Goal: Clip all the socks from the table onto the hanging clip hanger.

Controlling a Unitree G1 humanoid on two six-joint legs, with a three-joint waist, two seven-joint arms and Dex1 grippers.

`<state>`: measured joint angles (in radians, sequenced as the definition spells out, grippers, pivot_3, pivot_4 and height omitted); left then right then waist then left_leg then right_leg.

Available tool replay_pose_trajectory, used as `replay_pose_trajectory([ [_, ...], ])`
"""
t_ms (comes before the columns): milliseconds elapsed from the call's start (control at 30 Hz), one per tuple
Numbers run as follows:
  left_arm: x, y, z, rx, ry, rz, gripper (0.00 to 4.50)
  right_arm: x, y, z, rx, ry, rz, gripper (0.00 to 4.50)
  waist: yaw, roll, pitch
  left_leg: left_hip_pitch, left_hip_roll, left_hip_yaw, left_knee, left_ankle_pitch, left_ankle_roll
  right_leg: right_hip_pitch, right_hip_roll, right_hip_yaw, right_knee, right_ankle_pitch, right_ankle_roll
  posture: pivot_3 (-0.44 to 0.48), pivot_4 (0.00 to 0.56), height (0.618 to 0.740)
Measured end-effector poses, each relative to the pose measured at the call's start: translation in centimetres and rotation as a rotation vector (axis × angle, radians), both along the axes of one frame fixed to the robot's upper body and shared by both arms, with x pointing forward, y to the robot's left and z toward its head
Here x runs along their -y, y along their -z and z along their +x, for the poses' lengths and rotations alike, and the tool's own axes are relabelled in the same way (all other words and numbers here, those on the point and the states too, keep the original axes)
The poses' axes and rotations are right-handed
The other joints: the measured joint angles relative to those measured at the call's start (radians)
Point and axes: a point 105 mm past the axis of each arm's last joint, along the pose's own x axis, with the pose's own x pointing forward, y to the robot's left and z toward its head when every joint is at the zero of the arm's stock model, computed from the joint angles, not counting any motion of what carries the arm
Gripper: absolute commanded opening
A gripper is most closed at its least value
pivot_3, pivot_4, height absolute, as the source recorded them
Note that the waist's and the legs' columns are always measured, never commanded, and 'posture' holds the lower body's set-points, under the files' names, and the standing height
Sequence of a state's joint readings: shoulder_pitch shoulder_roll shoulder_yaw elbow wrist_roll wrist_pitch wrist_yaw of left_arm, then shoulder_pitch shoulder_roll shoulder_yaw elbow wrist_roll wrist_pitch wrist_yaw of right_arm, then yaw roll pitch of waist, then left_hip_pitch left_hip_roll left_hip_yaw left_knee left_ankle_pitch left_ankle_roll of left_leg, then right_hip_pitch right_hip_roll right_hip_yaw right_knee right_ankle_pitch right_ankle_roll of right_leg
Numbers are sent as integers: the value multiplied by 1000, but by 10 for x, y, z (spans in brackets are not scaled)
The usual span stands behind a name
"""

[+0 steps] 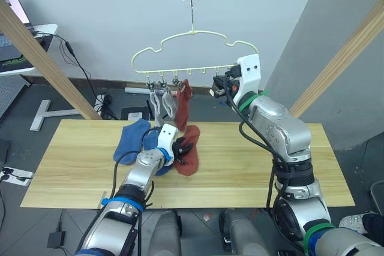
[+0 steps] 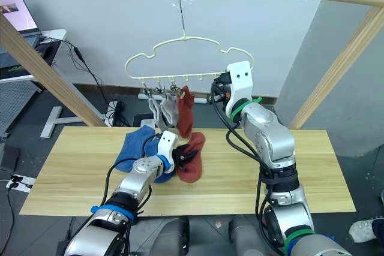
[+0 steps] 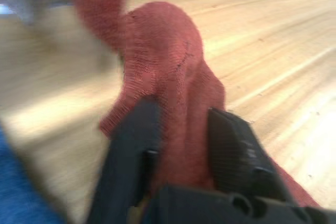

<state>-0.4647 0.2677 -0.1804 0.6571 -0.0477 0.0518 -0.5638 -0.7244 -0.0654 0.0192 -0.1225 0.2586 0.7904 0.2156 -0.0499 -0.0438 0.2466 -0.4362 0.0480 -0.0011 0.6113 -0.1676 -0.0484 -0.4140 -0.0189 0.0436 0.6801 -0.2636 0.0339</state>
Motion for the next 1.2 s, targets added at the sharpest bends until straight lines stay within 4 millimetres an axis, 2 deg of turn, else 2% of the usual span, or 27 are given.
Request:
replay_pose_trajectory([
  [67,5,1,-6,-2,17,-24,102,1,0,2,-6,0,-5,0,-2,0,0,0,0,0,0,0,0,0,0,0,0,0,0,-89,252,740],
  [200,18,-1,-16,0,21,-100,27,5,-3,8,-36,-2,10,0,-2,0,0,0,0,0,0,0,0,0,0,0,0,0,0,-78,254,740],
  [267,23,-12,-17,20,16,-161,27,7,-3,11,-61,-16,16,0,-3,0,1,0,0,0,0,0,0,0,0,0,0,0,0,-73,252,740],
  [333,31,-31,-16,55,25,-242,27,10,-5,13,-93,-30,41,0,-2,0,1,0,0,-1,0,0,0,0,0,0,0,0,0,-72,251,740],
  [433,42,-73,-24,113,63,-432,27,15,-11,17,-208,-72,129,0,-4,1,1,0,0,0,0,0,0,1,0,0,0,0,0,-68,249,740],
  [500,46,-97,-31,146,96,-502,27,21,-14,20,-278,-90,181,0,-4,1,1,0,0,-1,0,0,0,1,0,0,-1,0,0,-64,247,740],
  [567,45,-113,-36,171,108,-538,27,27,-15,22,-344,-102,236,0,-4,1,1,0,0,-1,0,0,0,2,0,0,-1,0,0,-60,248,740],
  [700,43,-119,-44,161,100,-557,27,33,-17,23,-436,-116,316,0,-2,1,1,0,0,-1,0,0,0,2,0,0,-2,0,0,-49,250,740],
  [867,43,-129,-44,187,94,-564,27,33,-19,20,-534,-153,392,0,2,1,1,0,0,-1,0,0,0,2,0,0,-3,-2,3,-46,247,740],
  [1200,52,-137,-40,212,115,-579,27,24,-17,8,-616,-181,397,0,2,2,2,-1,0,-1,-2,0,1,2,0,-1,-6,-2,3,-53,241,740],
])
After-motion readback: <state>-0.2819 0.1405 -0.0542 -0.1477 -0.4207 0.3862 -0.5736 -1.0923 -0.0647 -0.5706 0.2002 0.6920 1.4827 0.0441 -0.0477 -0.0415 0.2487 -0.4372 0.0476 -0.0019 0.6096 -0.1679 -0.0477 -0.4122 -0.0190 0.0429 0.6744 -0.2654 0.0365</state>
